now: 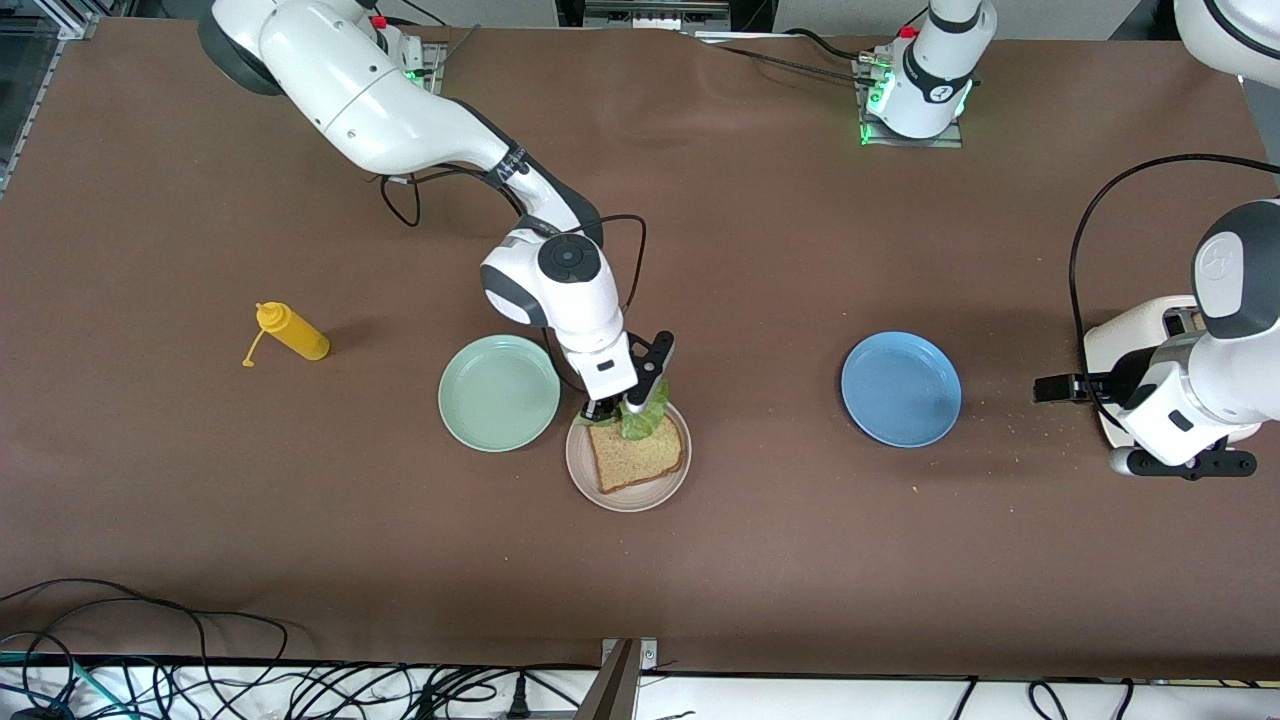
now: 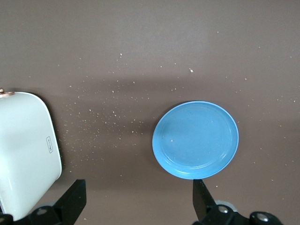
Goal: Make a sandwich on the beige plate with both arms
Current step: 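Carry the lettuce over the bread on the beige plate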
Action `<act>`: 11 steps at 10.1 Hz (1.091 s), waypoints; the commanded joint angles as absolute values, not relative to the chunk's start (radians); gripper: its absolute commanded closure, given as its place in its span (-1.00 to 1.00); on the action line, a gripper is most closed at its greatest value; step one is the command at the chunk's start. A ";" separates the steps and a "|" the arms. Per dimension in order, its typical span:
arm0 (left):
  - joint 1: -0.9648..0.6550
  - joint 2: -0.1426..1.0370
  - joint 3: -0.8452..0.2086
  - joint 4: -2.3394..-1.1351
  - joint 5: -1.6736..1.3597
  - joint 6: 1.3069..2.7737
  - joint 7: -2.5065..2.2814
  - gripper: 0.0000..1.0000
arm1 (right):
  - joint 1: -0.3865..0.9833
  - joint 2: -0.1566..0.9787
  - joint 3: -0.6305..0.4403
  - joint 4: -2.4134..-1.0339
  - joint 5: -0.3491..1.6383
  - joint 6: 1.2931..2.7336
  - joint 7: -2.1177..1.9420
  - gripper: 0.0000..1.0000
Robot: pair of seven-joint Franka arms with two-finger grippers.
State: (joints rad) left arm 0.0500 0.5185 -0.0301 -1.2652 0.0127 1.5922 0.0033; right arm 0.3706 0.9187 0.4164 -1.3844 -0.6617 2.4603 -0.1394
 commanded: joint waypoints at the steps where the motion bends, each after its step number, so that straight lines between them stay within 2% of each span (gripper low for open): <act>1: 0.054 0.505 -0.034 -1.279 0.049 1.586 0.014 -1.00 | 0.391 0.934 0.405 -1.348 -0.680 2.459 -0.161 1.00; 11: 0.048 0.514 -0.031 -1.279 0.051 1.586 -0.035 -1.00 | 0.382 0.931 0.399 -1.287 -0.650 2.448 -0.172 1.00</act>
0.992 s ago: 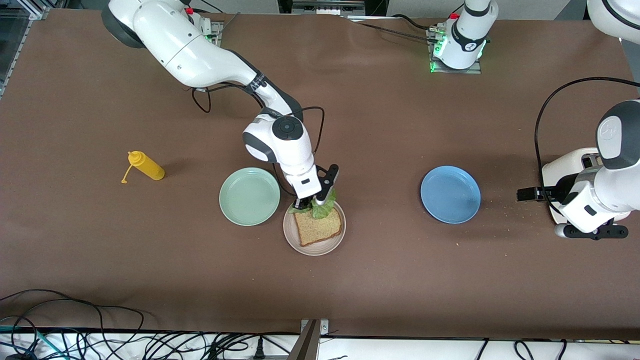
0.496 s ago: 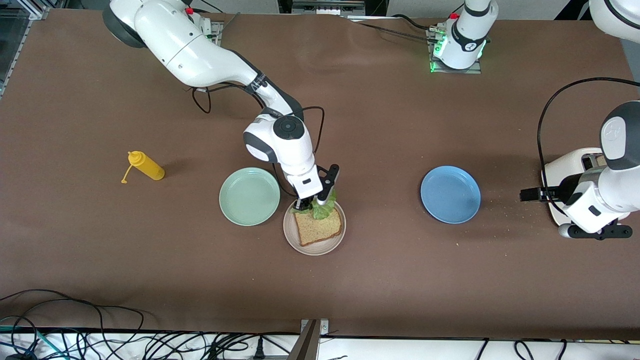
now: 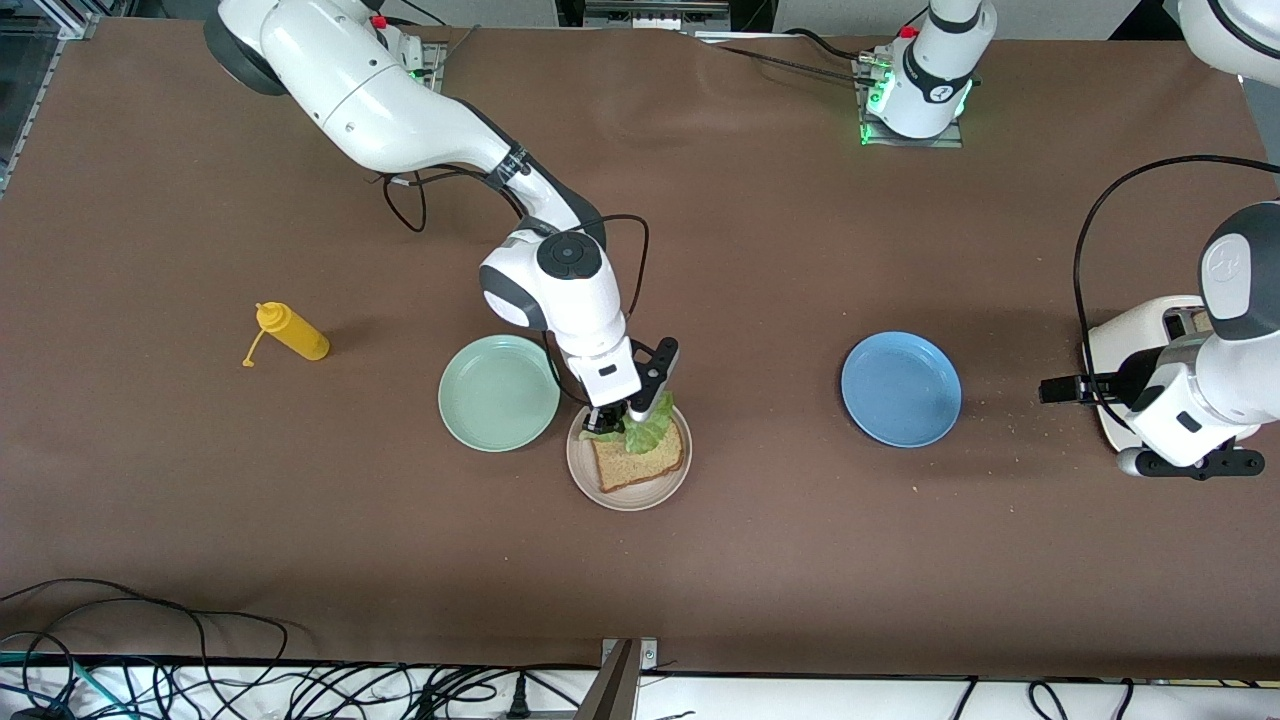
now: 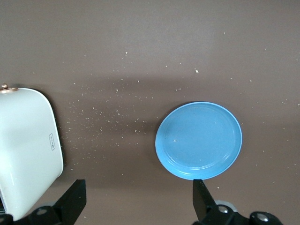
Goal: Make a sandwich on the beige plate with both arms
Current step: 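Carry the lettuce over the bread on the beige plate, then lower the lettuce onto the bread and open the right gripper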
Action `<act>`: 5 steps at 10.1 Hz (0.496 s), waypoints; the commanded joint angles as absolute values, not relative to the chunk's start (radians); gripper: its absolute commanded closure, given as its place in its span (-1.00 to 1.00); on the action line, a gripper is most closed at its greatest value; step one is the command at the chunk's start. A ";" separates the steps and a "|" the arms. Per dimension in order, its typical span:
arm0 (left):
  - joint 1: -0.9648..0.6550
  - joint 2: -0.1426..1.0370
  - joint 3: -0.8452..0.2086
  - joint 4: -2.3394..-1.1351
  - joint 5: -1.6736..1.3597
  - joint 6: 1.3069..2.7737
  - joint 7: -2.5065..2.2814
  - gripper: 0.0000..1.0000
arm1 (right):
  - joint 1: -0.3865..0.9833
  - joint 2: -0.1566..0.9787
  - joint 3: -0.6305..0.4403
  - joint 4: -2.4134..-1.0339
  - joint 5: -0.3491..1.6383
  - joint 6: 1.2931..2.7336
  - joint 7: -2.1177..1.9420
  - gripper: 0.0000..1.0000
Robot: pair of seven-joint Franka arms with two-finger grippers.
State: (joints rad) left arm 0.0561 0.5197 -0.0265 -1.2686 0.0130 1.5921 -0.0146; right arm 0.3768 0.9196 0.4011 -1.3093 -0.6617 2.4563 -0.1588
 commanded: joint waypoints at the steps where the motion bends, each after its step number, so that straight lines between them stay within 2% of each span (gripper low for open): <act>1: 0.048 0.514 -0.029 -1.279 0.051 1.586 -0.035 -1.00 | 0.382 0.933 0.399 -1.285 -0.650 2.451 -0.172 1.00; 5: 0.049 0.514 -0.031 -1.279 0.049 1.586 -0.037 -1.00 | 0.376 0.948 0.368 -1.285 -0.647 2.508 -0.158 1.00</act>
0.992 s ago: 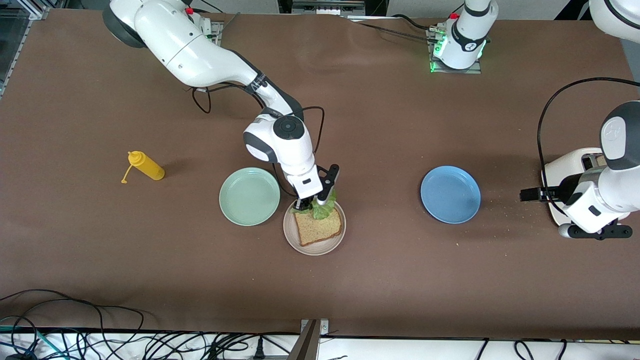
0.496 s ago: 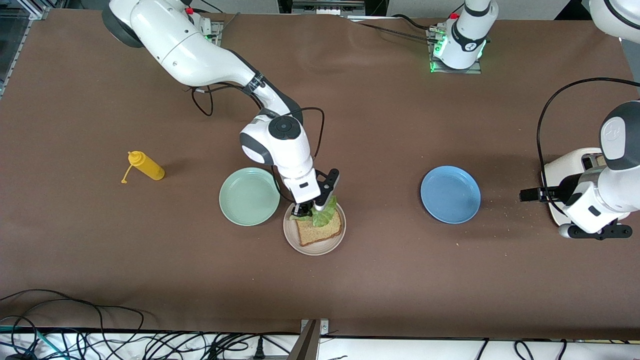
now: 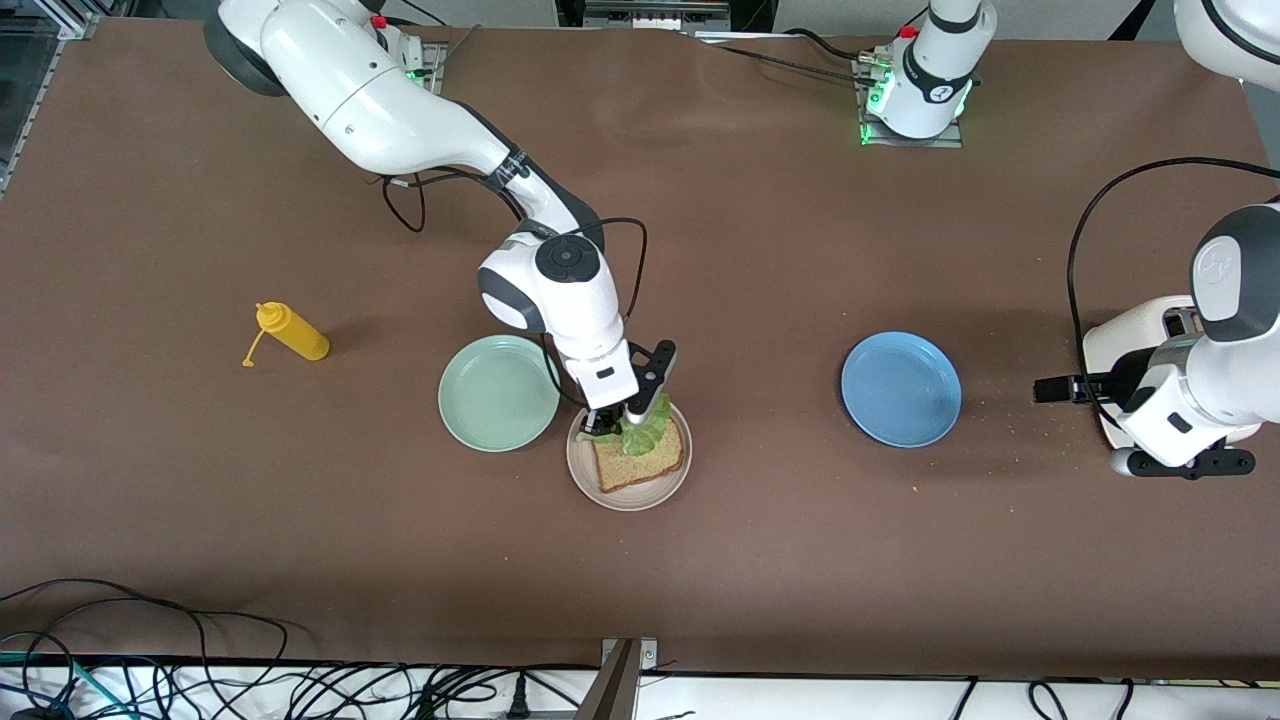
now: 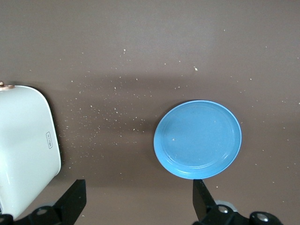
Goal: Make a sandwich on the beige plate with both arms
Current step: 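Lower the lettuce onto the bread and open the right gripper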
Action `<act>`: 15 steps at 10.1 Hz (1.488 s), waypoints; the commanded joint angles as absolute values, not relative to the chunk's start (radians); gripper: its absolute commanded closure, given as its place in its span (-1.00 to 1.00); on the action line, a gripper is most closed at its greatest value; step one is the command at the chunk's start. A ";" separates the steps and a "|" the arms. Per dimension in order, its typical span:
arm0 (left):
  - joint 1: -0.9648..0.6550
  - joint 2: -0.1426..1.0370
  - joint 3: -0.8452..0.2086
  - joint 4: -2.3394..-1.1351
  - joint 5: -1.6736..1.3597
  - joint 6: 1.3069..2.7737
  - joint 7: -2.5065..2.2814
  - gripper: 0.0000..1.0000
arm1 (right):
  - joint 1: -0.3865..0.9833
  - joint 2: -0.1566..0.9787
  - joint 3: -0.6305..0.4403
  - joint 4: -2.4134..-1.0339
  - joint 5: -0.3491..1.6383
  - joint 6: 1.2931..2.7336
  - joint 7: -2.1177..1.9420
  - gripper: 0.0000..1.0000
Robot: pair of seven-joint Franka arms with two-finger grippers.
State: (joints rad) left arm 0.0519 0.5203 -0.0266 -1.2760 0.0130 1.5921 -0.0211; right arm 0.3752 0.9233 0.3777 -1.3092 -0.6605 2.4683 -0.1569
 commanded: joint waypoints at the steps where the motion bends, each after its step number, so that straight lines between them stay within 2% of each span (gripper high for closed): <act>1: 0.049 0.514 -0.029 -1.279 0.049 1.586 -0.037 -1.00 | 0.379 0.959 0.367 -1.285 -0.647 2.516 -0.156 1.00; 6: 0.049 0.514 -0.029 -1.279 0.049 1.586 -0.037 -1.00 | 0.394 0.965 0.365 -1.285 -0.649 2.508 -0.155 1.00; 7: 0.048 0.514 -0.031 -1.279 0.049 1.586 -0.038 -1.00 | 0.391 0.965 0.365 -1.285 -0.647 2.508 -0.156 0.75; 8: 0.048 0.515 -0.031 -1.279 0.049 1.586 -0.038 -1.00 | 0.391 0.965 0.367 -1.285 -0.647 2.502 -0.155 -0.13; 9: 0.048 0.515 -0.031 -1.279 0.049 1.586 -0.038 -1.00 | 0.390 0.965 0.365 -1.285 -0.646 2.502 -0.158 -0.46; 15: 0.048 0.515 -0.031 -1.279 0.049 1.586 -0.038 -1.00 | 0.380 0.962 0.371 -1.253 -0.632 2.433 -0.170 -0.52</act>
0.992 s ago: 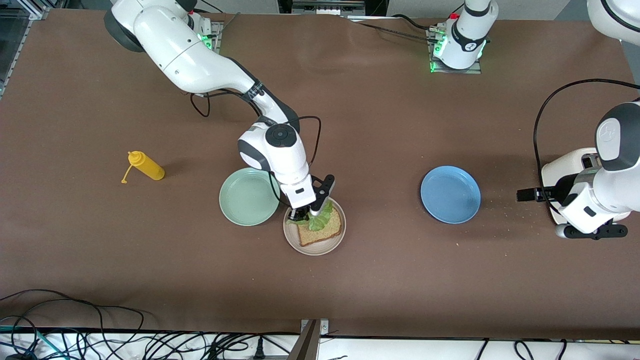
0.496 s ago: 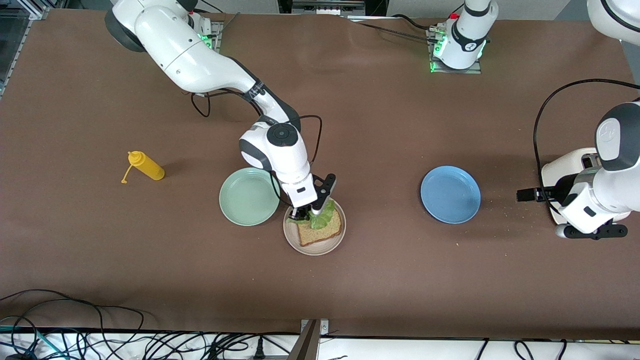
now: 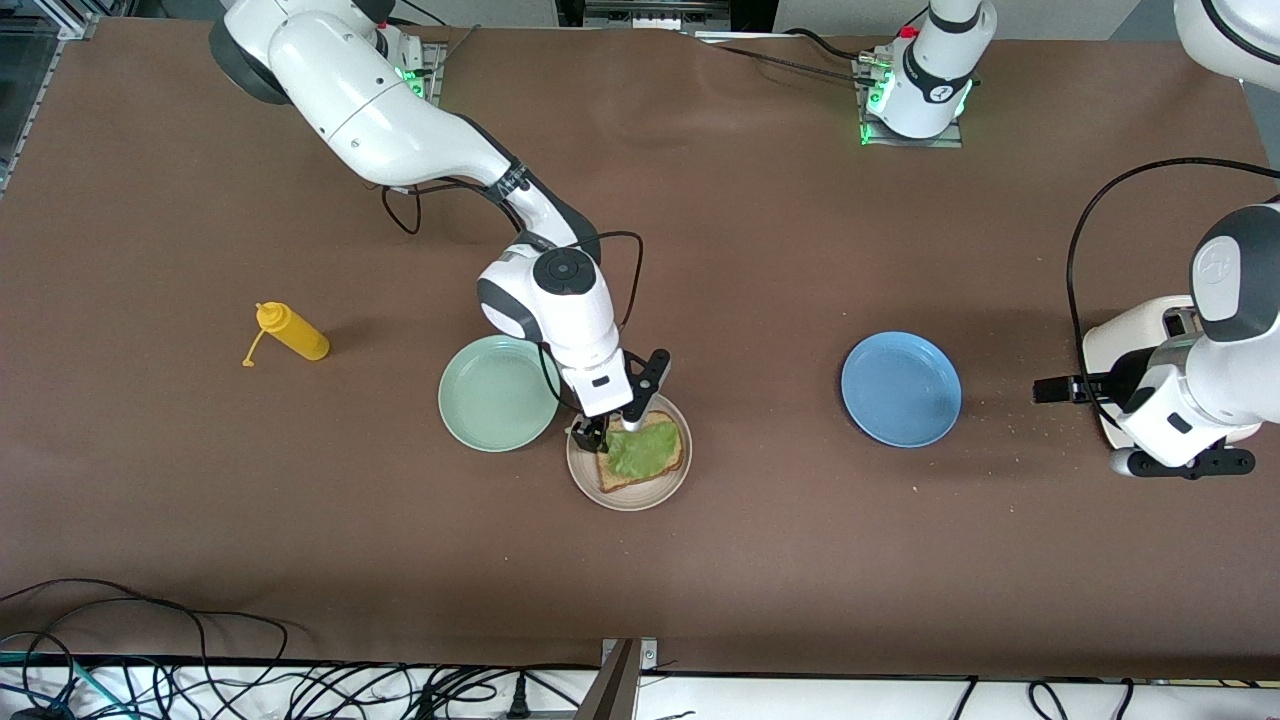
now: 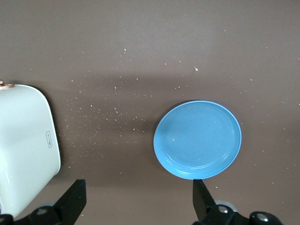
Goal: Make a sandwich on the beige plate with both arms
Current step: 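Lower the lettuce onto the bread and open the right gripper, then move the right gripper back toward the yellow mustard bottle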
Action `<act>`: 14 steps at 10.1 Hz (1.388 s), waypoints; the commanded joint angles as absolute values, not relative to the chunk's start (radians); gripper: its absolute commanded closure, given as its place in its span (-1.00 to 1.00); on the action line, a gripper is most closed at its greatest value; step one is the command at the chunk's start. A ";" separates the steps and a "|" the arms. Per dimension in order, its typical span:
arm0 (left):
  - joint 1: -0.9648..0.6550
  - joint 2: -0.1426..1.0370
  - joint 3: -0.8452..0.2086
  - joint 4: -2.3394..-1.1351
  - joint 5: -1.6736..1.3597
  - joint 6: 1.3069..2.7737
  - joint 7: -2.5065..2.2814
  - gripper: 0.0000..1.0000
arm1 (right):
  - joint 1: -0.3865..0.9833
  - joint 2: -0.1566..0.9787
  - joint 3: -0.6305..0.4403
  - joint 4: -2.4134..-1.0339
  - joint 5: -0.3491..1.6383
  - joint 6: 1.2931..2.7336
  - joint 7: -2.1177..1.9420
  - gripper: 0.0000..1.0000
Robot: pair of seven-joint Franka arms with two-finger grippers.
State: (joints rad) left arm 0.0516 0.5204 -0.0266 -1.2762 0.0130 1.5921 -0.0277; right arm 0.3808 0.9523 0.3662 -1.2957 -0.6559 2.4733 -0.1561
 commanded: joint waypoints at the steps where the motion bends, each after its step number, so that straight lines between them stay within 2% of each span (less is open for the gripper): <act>1: 0.048 0.515 -0.031 -1.279 0.049 1.586 -0.038 -1.00 | 0.380 0.962 0.371 -1.244 -0.623 2.422 -0.173 -0.54; 3: 0.048 0.515 -0.031 -1.279 0.049 1.586 -0.038 -1.00 | 0.379 0.960 0.373 -1.244 -0.617 2.412 -0.173 -0.57; 4: 0.048 0.515 -0.031 -1.279 0.049 1.586 -0.038 -1.00 | 0.371 0.954 0.377 -1.244 -0.609 2.386 -0.176 -0.64; 5: 0.048 0.515 -0.029 -1.279 0.049 1.586 -0.038 -1.00 | 0.347 0.930 0.399 -1.244 -0.560 2.355 -0.176 -1.00; 7: 0.048 0.515 -0.031 -1.279 0.049 1.586 -0.038 -1.00 | 0.287 0.840 0.413 -1.258 -0.447 2.274 -0.176 -1.00; 9: 0.048 0.515 -0.029 -1.279 0.051 1.586 -0.038 -1.00 | 0.233 0.699 0.405 -1.259 -0.326 2.058 -0.176 -1.00; 12: 0.048 0.515 -0.029 -1.279 0.049 1.586 -0.038 -1.00 | 0.079 0.533 0.402 -1.255 -0.321 1.728 -0.166 -1.00; 14: 0.049 0.515 -0.029 -1.279 0.051 1.586 -0.038 -1.00 | -0.010 0.474 0.394 -1.250 -0.327 1.604 -0.173 -1.00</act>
